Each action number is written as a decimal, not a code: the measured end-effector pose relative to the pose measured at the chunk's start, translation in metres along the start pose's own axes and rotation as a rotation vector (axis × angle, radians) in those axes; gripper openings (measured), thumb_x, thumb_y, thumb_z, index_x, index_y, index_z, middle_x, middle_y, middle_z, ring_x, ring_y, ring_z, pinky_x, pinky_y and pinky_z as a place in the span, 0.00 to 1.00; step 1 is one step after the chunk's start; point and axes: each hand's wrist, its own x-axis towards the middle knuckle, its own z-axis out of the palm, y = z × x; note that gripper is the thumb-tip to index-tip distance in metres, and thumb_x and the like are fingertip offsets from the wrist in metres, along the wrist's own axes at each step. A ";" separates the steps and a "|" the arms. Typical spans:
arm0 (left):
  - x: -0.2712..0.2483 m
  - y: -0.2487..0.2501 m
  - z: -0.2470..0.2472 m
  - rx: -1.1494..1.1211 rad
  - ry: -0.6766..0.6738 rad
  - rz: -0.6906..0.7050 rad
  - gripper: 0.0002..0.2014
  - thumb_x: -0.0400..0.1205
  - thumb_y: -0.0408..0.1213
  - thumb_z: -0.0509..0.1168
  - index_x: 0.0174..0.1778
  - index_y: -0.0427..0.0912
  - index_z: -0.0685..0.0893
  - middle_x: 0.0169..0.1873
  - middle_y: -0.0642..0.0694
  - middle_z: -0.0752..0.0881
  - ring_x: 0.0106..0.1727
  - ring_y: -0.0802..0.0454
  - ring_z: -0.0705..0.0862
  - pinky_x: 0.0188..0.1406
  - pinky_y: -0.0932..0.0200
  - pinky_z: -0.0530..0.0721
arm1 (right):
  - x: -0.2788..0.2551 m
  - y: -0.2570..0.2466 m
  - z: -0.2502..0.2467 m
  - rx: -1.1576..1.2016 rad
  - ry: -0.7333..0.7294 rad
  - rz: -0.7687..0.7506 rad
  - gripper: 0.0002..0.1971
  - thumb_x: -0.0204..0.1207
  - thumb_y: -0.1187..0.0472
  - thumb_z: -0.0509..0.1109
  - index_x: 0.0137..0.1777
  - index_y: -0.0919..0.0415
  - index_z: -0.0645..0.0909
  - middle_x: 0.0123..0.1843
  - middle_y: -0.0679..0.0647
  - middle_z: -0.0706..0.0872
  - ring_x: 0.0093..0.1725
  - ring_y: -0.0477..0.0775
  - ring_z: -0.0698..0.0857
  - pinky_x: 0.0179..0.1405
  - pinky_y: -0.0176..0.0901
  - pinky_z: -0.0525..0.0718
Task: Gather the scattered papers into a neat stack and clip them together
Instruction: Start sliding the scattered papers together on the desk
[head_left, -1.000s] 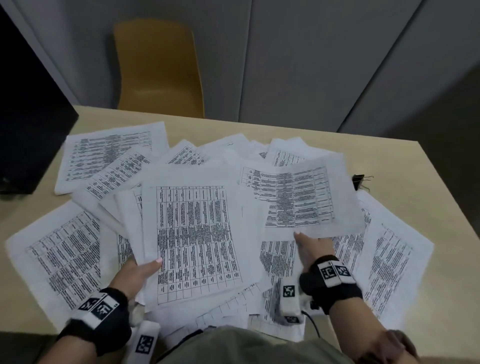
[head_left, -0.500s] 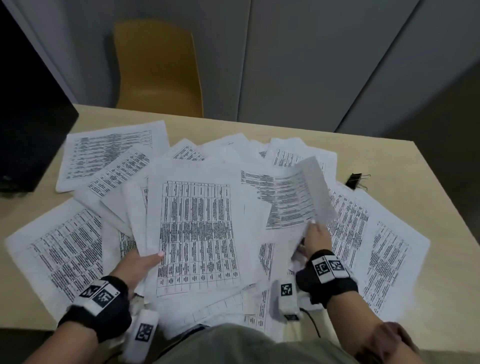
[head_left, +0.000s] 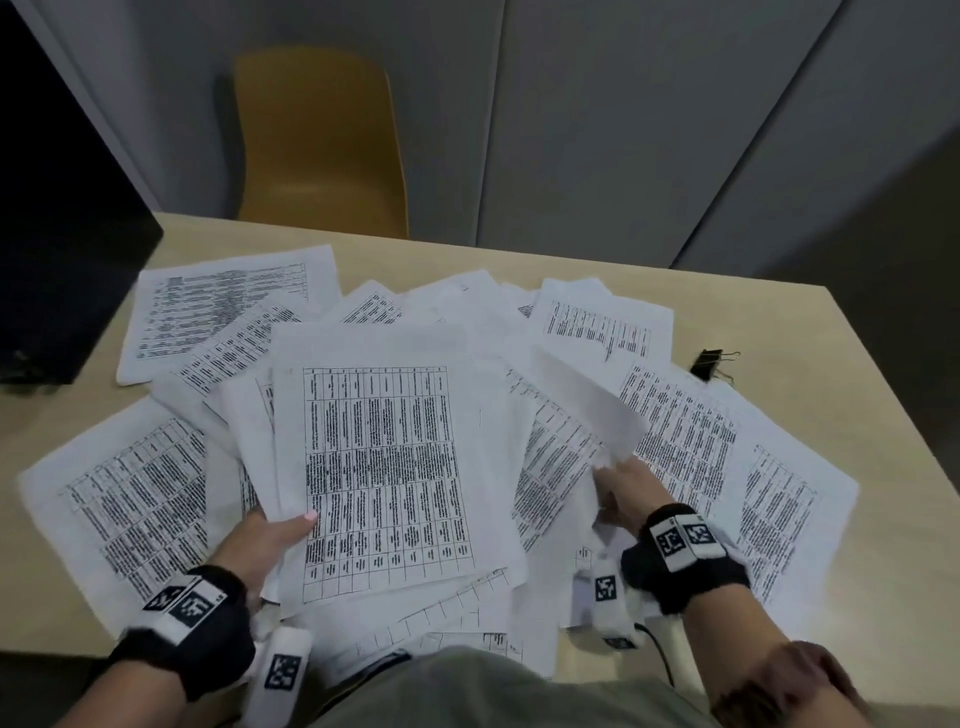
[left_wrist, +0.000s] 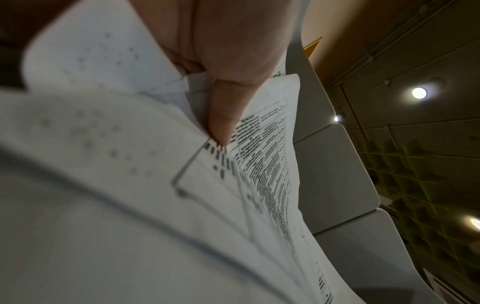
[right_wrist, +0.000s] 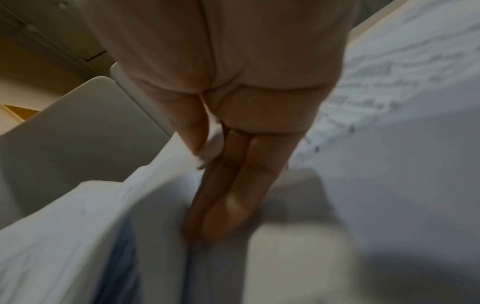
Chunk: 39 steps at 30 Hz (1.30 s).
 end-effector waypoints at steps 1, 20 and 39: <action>0.001 -0.001 0.000 -0.019 -0.009 0.002 0.18 0.79 0.39 0.67 0.62 0.36 0.76 0.56 0.42 0.79 0.61 0.45 0.75 0.70 0.44 0.66 | -0.003 0.002 0.005 0.041 0.008 -0.009 0.12 0.77 0.61 0.67 0.57 0.65 0.73 0.43 0.60 0.84 0.40 0.62 0.85 0.48 0.64 0.84; 0.011 0.011 0.022 0.098 -0.108 0.117 0.30 0.74 0.41 0.73 0.69 0.35 0.73 0.62 0.38 0.82 0.67 0.39 0.77 0.71 0.43 0.72 | -0.012 -0.005 0.048 0.294 -0.073 -0.042 0.29 0.75 0.47 0.68 0.70 0.63 0.67 0.66 0.62 0.80 0.61 0.63 0.82 0.60 0.63 0.81; 0.006 0.023 0.035 0.147 0.049 0.210 0.13 0.78 0.35 0.69 0.57 0.42 0.77 0.50 0.44 0.83 0.56 0.45 0.80 0.60 0.54 0.76 | -0.004 0.006 0.064 -0.051 -0.227 0.027 0.39 0.54 0.52 0.85 0.60 0.72 0.74 0.54 0.65 0.86 0.46 0.59 0.85 0.52 0.52 0.87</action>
